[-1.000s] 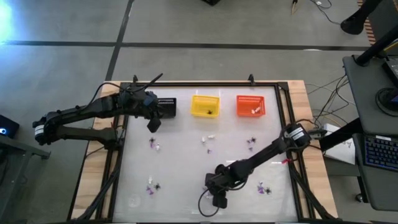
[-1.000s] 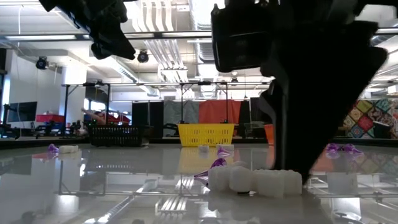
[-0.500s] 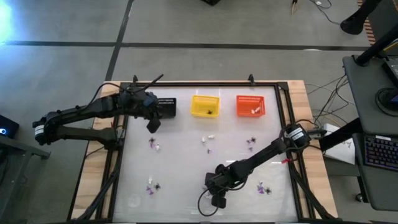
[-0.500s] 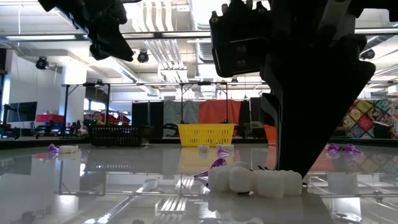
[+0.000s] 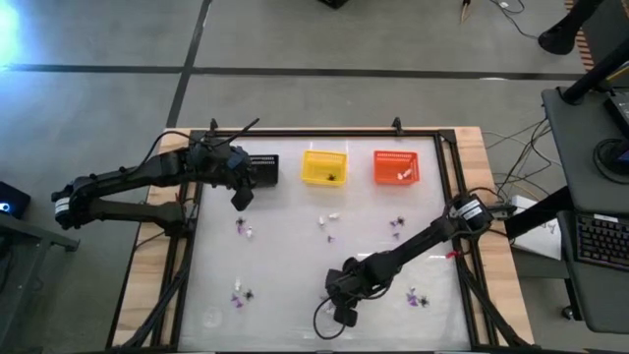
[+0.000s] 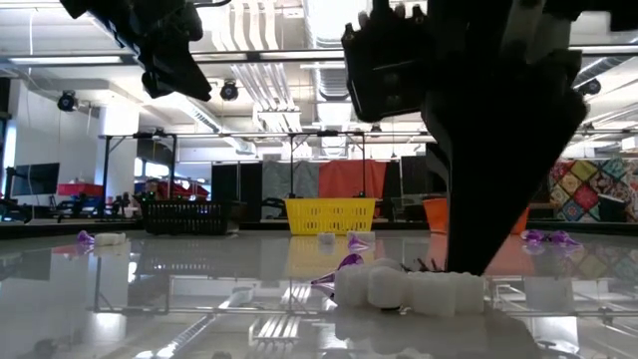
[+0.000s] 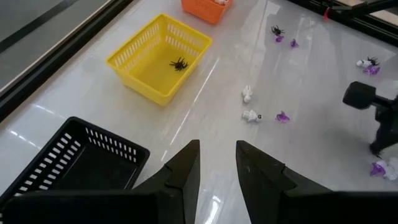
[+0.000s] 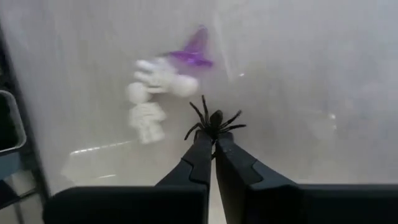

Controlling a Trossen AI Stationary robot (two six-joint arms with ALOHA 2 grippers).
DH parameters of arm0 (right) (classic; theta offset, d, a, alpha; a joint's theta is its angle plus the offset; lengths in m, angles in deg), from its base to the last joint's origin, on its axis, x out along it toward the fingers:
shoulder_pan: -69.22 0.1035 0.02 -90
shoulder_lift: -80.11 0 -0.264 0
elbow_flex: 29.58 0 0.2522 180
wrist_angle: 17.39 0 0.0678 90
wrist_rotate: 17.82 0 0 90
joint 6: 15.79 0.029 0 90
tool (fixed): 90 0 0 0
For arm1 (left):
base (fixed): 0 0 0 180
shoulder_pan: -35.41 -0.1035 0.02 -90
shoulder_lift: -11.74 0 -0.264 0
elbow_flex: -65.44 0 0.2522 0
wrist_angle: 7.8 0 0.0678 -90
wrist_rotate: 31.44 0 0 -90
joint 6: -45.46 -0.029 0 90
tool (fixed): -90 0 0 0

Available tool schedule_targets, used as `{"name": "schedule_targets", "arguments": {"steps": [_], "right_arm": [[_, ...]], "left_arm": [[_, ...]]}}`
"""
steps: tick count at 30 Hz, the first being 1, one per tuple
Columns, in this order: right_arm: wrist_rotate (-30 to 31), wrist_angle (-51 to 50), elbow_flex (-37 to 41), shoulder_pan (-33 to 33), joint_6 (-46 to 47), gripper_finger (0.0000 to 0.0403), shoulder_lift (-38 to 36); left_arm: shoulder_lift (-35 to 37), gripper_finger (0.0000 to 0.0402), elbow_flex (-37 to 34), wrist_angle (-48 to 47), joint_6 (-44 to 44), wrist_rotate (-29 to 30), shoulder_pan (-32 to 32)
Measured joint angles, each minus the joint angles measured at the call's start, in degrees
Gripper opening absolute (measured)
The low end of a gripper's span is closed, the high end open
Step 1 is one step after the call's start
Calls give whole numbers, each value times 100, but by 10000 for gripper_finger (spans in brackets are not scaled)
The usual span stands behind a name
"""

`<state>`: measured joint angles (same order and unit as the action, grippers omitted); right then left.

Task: Sort Halloween decoration
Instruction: Put the black spider toy into the yellow bin

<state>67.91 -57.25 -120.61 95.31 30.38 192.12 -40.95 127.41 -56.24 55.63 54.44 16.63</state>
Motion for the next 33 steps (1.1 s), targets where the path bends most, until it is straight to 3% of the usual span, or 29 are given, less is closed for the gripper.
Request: {"name": "schedule_targets", "arguments": {"steps": [11,33], "right_arm": [[290,-568,-1,-61,41,8,-525],[334,-536,-13,-61,37,8,-572]], "left_arm": [[2,86,0,-6,0,2,-2],[2,86,0,-4,-2,2,0]]}}
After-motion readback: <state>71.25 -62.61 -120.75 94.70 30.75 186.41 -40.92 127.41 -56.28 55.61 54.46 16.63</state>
